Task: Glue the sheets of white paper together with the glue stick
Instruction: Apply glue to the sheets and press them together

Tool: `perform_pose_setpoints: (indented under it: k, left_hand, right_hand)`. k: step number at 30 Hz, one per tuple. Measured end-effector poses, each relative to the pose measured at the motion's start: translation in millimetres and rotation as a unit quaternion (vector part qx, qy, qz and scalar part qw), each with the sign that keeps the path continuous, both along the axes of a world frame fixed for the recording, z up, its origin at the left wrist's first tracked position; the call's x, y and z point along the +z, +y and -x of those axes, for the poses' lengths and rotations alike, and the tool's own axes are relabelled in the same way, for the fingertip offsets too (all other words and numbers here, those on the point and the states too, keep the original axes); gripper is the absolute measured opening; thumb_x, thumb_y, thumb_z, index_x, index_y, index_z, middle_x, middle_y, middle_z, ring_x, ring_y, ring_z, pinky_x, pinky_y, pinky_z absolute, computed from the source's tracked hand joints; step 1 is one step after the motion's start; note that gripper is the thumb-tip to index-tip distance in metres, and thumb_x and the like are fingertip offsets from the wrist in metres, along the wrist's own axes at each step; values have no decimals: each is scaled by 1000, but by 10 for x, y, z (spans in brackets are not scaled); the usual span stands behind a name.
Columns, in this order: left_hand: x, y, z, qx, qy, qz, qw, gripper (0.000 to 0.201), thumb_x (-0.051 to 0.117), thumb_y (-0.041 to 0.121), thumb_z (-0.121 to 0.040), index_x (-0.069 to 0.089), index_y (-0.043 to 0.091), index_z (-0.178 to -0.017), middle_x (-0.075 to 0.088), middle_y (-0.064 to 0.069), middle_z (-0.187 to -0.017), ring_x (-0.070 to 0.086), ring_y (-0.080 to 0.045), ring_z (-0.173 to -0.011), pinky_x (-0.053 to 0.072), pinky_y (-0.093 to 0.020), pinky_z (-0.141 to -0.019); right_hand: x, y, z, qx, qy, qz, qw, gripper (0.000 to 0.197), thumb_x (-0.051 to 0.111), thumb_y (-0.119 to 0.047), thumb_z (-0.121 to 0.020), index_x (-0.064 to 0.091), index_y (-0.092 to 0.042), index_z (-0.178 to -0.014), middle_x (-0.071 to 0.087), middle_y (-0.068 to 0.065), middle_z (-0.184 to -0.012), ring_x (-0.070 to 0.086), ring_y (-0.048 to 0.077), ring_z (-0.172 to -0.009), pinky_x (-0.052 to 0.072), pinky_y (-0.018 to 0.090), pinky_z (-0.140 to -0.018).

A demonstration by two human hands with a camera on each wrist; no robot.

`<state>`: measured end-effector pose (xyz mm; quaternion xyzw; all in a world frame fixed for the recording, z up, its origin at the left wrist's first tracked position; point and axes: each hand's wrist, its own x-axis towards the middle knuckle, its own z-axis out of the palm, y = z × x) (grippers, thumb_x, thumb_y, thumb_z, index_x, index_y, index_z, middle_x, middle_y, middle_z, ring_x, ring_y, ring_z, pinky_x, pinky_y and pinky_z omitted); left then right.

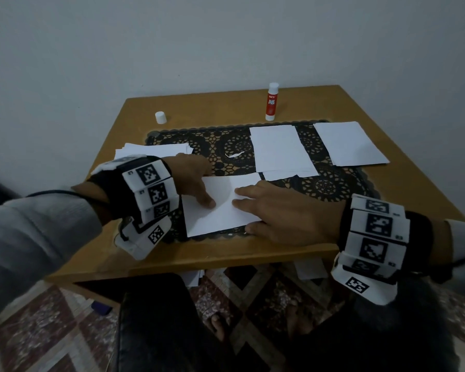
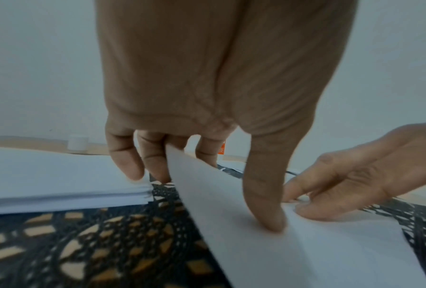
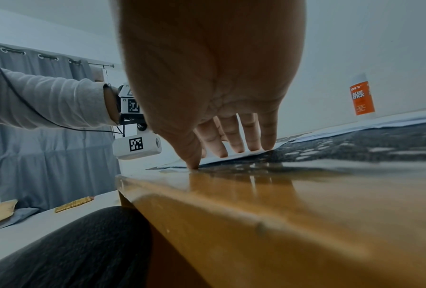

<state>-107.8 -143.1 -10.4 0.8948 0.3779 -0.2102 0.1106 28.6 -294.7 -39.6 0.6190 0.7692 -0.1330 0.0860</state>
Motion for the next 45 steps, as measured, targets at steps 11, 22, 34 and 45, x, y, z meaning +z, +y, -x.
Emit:
perform_pose_setpoints:
  k: [11, 22, 34, 45]
  left_hand:
    - [12, 18, 41, -4, -110, 16, 994, 24, 67, 21, -86, 61, 10, -107, 60, -5, -102, 52, -17, -85, 38, -25, -71]
    - [279, 167, 420, -3, -216, 27, 976, 13, 65, 18, -88, 63, 8, -80, 63, -9, -82, 58, -28, -78, 46, -38, -70]
    - [295, 535, 1044, 279, -367, 122, 879, 9, 66, 8, -87, 62, 7, -95, 64, -11, -94, 63, -25, -83, 58, -36, -70]
    - [42, 914, 1377, 393, -354, 81, 845, 37, 74, -1, -77, 57, 10, -109, 60, -14, -85, 62, -28, -72, 60, -37, -61]
  right_hand:
    - [51, -37, 2, -21, 37, 5, 999, 61, 43, -40, -100, 22, -18, -153, 13, 1, -161, 11, 17, -145, 11, 25, -114]
    - [181, 268, -304, -337, 357, -103, 865, 43, 61, -37, -93, 54, -5, -121, 67, 8, -105, 68, 22, -88, 58, 35, -74]
    - [133, 868, 230, -287, 526, -46, 799, 23, 57, -17, -97, 54, -5, -77, 56, 6, -63, 62, 19, -52, 49, 30, -51]
    - [109, 1423, 600, -341, 445, -23, 828, 23, 57, -18, -96, 62, 4, -91, 66, 18, -76, 58, 18, -46, 41, 22, -38]
